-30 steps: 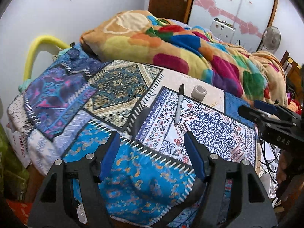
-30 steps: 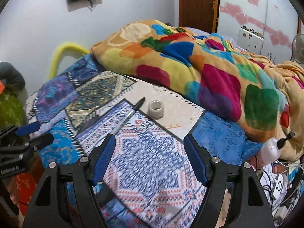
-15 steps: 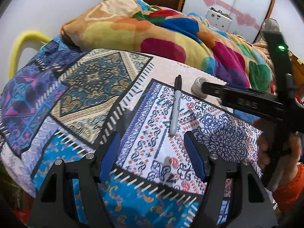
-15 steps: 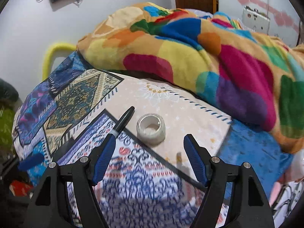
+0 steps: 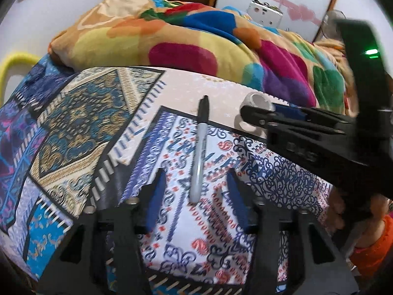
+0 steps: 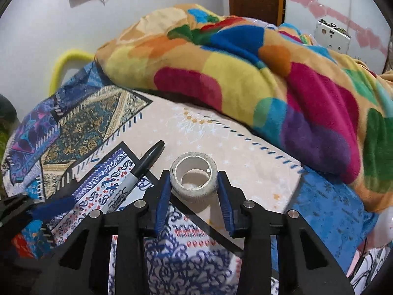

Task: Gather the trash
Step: 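Grasp the black marker with the left tool while the right tool grasps the white tape roll, then carry the marker and tape roll with both tools over the white bin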

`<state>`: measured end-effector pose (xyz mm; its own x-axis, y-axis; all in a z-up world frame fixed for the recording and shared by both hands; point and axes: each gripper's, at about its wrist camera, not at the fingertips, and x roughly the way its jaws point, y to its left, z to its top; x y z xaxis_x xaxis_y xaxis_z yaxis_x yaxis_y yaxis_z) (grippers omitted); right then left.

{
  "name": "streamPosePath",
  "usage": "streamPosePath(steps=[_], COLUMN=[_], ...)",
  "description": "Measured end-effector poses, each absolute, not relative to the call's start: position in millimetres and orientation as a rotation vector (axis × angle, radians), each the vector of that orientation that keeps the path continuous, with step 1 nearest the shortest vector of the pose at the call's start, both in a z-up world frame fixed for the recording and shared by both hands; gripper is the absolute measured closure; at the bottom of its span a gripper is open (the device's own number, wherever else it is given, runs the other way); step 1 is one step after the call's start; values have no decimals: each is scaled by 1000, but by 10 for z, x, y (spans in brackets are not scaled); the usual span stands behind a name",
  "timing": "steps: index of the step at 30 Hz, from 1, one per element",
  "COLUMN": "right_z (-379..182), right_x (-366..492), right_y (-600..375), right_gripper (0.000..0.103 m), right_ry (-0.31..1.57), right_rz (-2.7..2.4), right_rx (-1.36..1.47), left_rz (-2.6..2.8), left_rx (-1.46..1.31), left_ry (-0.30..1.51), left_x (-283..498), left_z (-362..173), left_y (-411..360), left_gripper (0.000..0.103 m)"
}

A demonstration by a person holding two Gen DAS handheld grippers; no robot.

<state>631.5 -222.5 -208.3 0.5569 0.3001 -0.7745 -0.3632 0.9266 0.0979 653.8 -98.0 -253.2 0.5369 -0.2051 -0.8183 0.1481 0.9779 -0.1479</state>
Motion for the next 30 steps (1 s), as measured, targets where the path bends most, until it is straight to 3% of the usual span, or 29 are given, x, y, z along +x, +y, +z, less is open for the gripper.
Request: streamPosePath(steps=[4, 12, 13, 30], right_z=[-1993, -1979, -1978, -1590], right_x=[6147, 6037, 6029, 5576], right_y=[-2420, -2565, -2574, -2631], right_gripper=[69, 69, 69, 69], right_ry=[872, 868, 868, 852], right_rz=[406, 415, 413, 416], right_rx=[-57, -56, -51, -44], left_rz=[-200, -181, -173, -177], left_rx=[4, -26, -32, -36], left_ry=[983, 978, 982, 948], left_x=[6619, 6708, 6720, 6031], left_z=[-2601, -2636, -2644, -2153], left_y=[-1093, -1132, -1133, -1161], left_gripper=[83, 86, 93, 94])
